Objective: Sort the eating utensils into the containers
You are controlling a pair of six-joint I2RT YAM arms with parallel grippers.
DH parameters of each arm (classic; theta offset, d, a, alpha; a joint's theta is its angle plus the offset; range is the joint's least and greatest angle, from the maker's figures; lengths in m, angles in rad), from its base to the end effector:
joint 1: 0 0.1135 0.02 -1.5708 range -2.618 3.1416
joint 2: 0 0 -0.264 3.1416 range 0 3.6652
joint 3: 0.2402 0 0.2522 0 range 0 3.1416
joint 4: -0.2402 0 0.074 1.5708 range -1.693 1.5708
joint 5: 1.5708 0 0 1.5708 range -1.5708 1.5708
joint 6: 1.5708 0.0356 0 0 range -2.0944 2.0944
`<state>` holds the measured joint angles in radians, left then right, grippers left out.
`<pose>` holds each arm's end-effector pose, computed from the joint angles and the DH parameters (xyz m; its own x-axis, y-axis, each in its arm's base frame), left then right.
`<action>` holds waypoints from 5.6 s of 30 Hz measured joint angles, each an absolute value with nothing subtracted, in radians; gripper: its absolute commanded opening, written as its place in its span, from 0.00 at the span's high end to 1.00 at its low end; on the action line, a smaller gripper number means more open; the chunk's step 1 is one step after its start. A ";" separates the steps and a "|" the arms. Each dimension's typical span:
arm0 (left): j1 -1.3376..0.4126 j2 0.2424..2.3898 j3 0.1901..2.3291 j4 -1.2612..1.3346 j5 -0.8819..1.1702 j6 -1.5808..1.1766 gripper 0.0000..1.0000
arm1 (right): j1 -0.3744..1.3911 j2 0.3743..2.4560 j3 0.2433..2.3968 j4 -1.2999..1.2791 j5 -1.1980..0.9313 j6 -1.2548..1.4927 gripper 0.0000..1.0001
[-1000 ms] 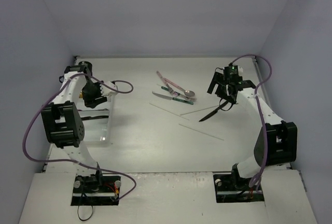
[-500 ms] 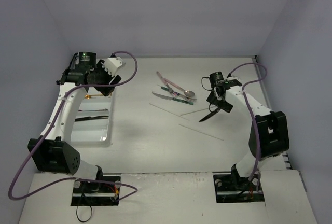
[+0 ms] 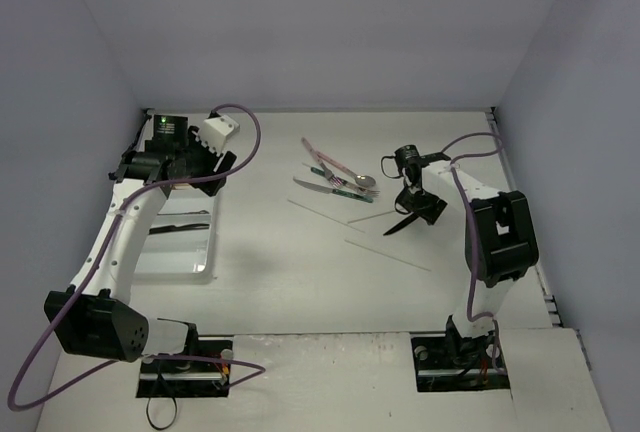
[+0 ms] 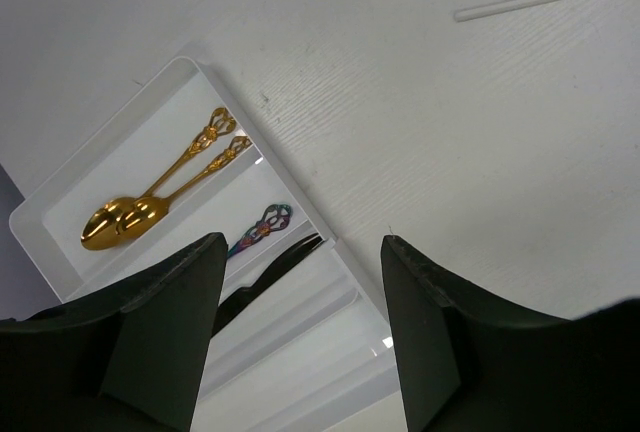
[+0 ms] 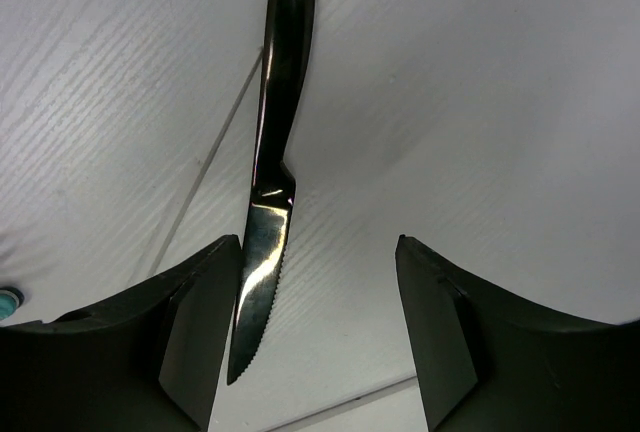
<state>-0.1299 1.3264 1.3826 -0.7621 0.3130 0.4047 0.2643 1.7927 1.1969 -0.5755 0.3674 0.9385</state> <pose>0.2756 -0.0471 0.3733 -0.4513 0.4368 -0.7782 0.5802 0.8062 0.1160 0.3472 0.0807 0.1844 -0.6134 0.6139 -0.4968 0.6530 0.7481 0.1182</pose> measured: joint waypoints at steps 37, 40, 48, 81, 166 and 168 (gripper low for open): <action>-0.142 1.322 1.353 -0.732 0.314 0.390 0.41 | 0.195 1.910 1.244 -0.499 0.381 0.915 0.49; -0.142 1.322 1.346 -0.731 0.314 0.390 0.41 | 0.193 1.911 1.244 -0.491 0.379 0.916 0.59; -0.143 1.322 1.344 -0.729 0.314 0.390 0.41 | 0.162 1.912 1.230 -0.453 0.368 0.926 0.77; -0.389 1.359 1.311 -0.632 0.591 0.138 0.39 | 0.223 1.569 1.191 -0.418 0.195 0.897 1.00; -0.422 1.797 1.514 -0.490 0.272 -0.448 0.41 | 0.485 1.899 1.213 -0.240 0.120 0.236 0.69; -0.415 1.797 1.511 -0.491 0.272 -0.446 0.41 | 0.485 1.908 1.222 -0.236 0.110 0.234 0.80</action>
